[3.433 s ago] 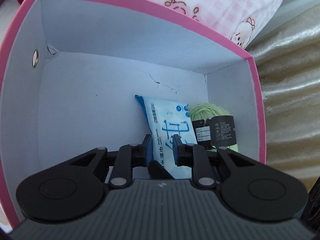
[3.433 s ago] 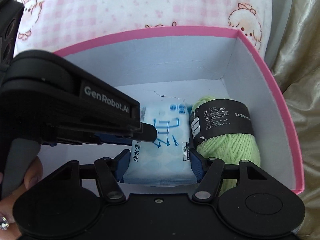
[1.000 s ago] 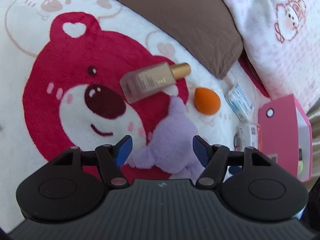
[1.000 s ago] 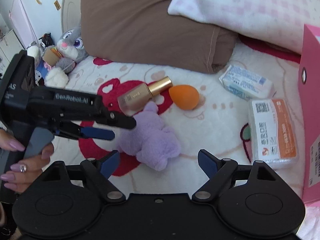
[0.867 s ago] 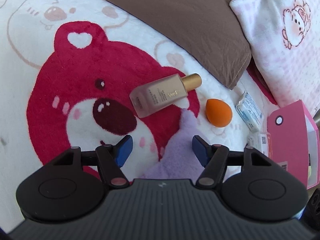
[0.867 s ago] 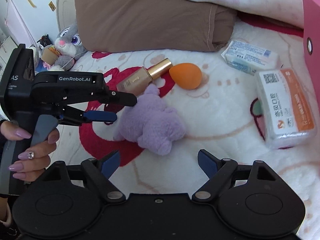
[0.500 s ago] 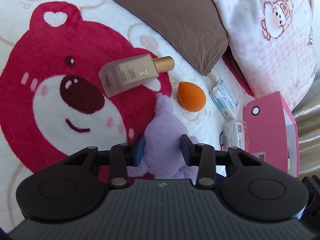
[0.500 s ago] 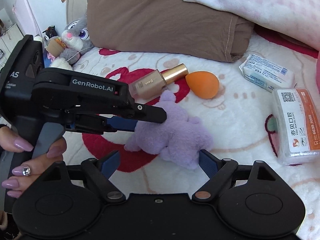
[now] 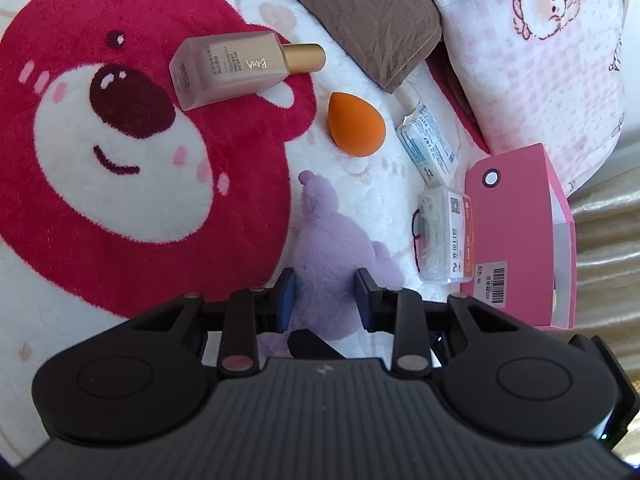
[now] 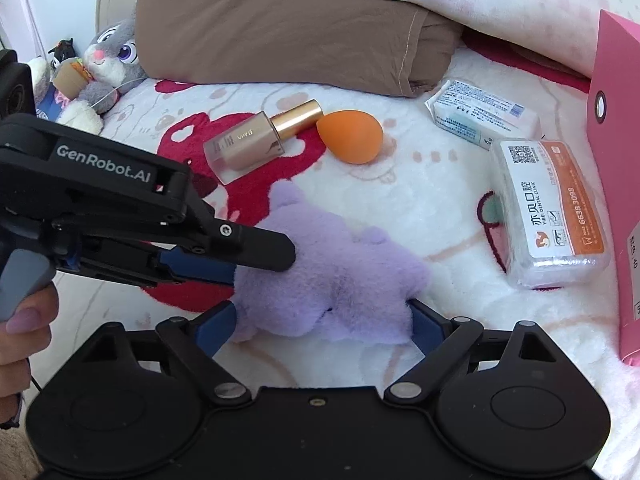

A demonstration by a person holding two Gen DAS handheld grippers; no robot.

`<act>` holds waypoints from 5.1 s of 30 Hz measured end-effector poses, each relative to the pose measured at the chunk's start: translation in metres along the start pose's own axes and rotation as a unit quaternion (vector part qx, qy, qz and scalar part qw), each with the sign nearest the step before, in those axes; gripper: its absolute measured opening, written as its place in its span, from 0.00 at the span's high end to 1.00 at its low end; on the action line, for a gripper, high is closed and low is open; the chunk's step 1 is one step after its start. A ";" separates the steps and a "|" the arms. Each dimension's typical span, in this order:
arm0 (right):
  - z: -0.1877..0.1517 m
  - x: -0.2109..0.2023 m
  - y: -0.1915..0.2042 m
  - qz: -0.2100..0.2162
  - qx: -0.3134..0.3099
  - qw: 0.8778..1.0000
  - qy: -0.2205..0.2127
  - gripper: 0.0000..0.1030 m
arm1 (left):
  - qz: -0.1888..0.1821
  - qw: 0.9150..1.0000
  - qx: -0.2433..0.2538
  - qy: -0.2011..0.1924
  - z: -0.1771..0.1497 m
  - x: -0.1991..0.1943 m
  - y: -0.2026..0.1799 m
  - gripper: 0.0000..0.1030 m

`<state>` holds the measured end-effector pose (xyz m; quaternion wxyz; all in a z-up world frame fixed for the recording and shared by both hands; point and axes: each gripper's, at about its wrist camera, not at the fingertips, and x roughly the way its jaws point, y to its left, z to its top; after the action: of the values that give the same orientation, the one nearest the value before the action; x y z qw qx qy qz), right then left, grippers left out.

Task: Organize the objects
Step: 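Close the left gripper on the purple plush toy, then carry the plush toy with the left gripper over the pink box, then lower the plush toy into the box and open the left gripper, then move the left tool toward the gold-capped foundation bottle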

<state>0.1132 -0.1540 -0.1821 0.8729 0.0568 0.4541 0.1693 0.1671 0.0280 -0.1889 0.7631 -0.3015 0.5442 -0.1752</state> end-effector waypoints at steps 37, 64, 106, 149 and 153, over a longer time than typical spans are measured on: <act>0.023 -0.222 -0.059 -0.130 -0.060 0.965 -0.219 0.10 | -0.110 0.973 0.193 -0.068 -0.038 -0.062 -0.258 0.70; 0.034 -0.124 -0.234 -0.013 0.098 0.995 0.024 0.11 | 0.061 0.964 0.210 0.148 -0.020 0.128 -0.304 0.69; 0.066 -0.236 -0.044 -0.063 -0.160 0.985 -0.031 0.28 | 0.096 0.971 0.220 -0.011 -0.001 -0.068 -0.250 0.54; 0.111 0.035 0.090 0.097 -0.354 0.922 0.126 0.34 | 0.118 0.991 0.021 -0.062 0.112 -0.034 0.018 0.50; 0.114 0.059 0.086 0.087 -0.333 0.929 0.133 0.34 | 0.102 0.992 0.017 -0.077 0.113 -0.024 0.033 0.57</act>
<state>0.2164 -0.0470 -0.1401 0.7552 -0.2210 0.4765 0.3921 0.2630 0.0974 -0.1676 0.8216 -0.2437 0.5088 -0.0817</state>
